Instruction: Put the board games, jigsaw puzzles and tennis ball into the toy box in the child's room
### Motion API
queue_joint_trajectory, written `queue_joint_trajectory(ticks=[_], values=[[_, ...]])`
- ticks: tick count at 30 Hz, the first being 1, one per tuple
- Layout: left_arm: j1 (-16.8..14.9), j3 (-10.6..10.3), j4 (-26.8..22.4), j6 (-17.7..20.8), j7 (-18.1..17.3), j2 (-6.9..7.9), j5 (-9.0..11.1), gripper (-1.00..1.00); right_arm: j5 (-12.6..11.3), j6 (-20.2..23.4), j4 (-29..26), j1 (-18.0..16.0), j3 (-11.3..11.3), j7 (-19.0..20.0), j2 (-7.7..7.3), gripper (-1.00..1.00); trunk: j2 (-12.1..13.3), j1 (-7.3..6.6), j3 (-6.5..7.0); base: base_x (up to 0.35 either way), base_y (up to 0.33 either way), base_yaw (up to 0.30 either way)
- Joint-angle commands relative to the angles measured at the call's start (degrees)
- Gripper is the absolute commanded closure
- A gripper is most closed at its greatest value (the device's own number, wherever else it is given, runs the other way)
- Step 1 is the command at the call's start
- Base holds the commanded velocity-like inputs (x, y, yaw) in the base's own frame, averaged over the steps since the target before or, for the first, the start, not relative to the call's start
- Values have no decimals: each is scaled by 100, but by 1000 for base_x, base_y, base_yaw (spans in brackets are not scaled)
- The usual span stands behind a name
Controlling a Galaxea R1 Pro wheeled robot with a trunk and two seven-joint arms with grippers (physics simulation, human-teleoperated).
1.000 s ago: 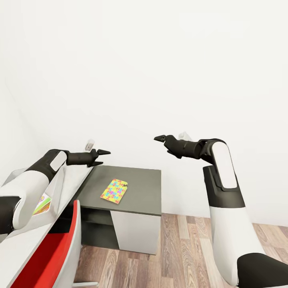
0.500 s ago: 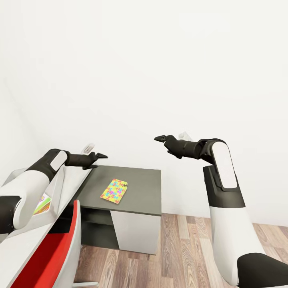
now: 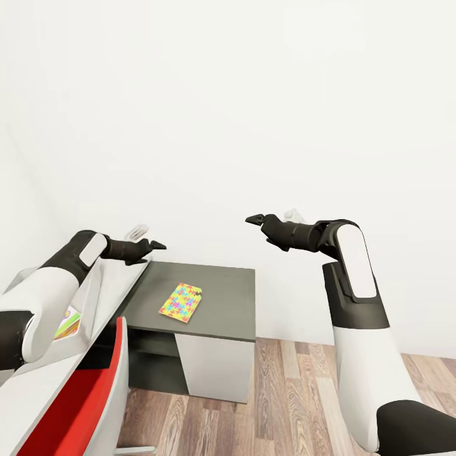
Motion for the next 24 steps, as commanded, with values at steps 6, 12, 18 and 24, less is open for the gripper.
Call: queue_joint_trajectory(ticks=[6,12,18,24], values=[[-6,-52,-8,-5,-22,6,-19,-100,-46,12,-3,-8,-2,-60,2,-100,-13,4,-12,0,0,-3],[-6,-57,-8,-2,-19,9,-28,-100,-41,11,7,-8,-2,-60,-6,-100,-13,4,7,0,0,-134],[-4,-69,-7,-86,-11,28,-37,-100,-41,11,28,-8,-5,-60,-15,-100,-13,4,40,0,0,-222],[10,-81,25,-118,2,47,-45,-100,-41,11,37,-8,-4,-58,-11,-100,-13,4,65,0,0,-148]])
